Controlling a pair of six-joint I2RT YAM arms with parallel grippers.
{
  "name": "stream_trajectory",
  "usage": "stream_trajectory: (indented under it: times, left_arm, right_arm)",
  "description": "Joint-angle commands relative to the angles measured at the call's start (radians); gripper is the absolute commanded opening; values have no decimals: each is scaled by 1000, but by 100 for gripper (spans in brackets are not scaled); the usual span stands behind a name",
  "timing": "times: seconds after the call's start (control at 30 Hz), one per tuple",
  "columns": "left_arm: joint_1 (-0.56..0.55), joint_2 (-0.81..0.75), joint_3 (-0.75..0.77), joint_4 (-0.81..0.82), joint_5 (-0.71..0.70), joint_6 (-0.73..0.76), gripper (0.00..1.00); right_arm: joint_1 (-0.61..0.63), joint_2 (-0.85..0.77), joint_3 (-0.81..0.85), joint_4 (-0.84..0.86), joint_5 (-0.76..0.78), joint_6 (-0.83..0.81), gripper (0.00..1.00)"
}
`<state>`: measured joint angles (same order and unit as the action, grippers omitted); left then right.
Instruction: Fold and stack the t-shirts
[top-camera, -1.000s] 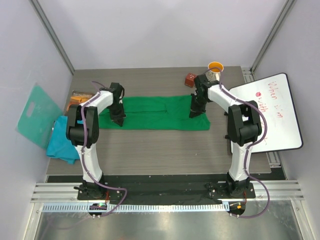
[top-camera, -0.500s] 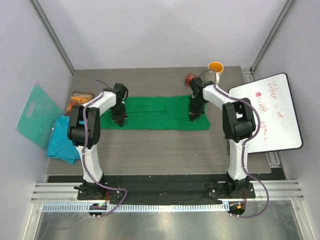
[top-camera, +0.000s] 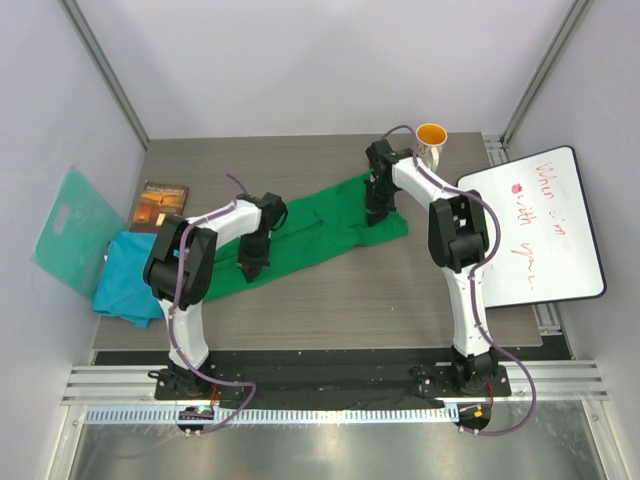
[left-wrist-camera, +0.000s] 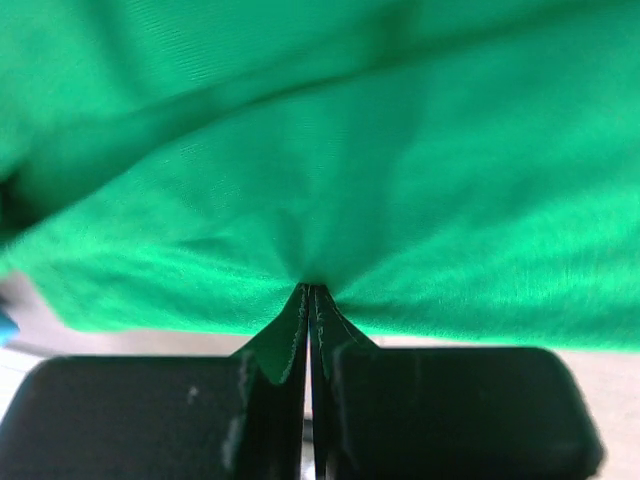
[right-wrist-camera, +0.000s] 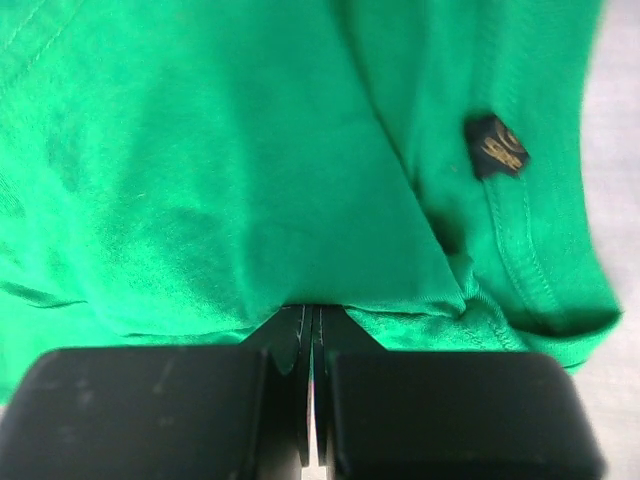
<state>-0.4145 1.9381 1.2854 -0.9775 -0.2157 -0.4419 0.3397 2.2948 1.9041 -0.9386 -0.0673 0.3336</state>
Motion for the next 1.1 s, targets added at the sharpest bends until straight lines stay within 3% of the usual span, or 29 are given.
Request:
stream_trajectory:
  times: [0.0, 0.2, 0.4, 0.53, 0.7, 0.87, 1.07]
  left_arm:
    - [-102, -8, -67, -108, 93, -78, 0]
    - [-194, -80, -89, -145, 139, -123, 0]
    - [-251, -30, -8, -138, 157, -116, 0]
    - [-285, 34, 121, -159, 168, -81, 0]
    - [-346, 136, 255, -191, 194, -20, 0]
    - [-362, 154, 261, -136, 194, -55, 0]
    - [-327, -5, 186, -41, 147, -110, 0]
  right_arm:
    - [7, 141, 197, -6, -64, -47, 1]
    - [18, 293, 429, 33, -155, -21, 1]
    - [22, 389, 513, 181, -262, 73, 2]
    - [21, 417, 515, 279, -336, 108, 13]
    - [5, 463, 556, 426, -430, 214, 39]
    - [-31, 474, 604, 497, -445, 245, 47]
    - [-65, 346, 537, 555, -474, 249, 47]
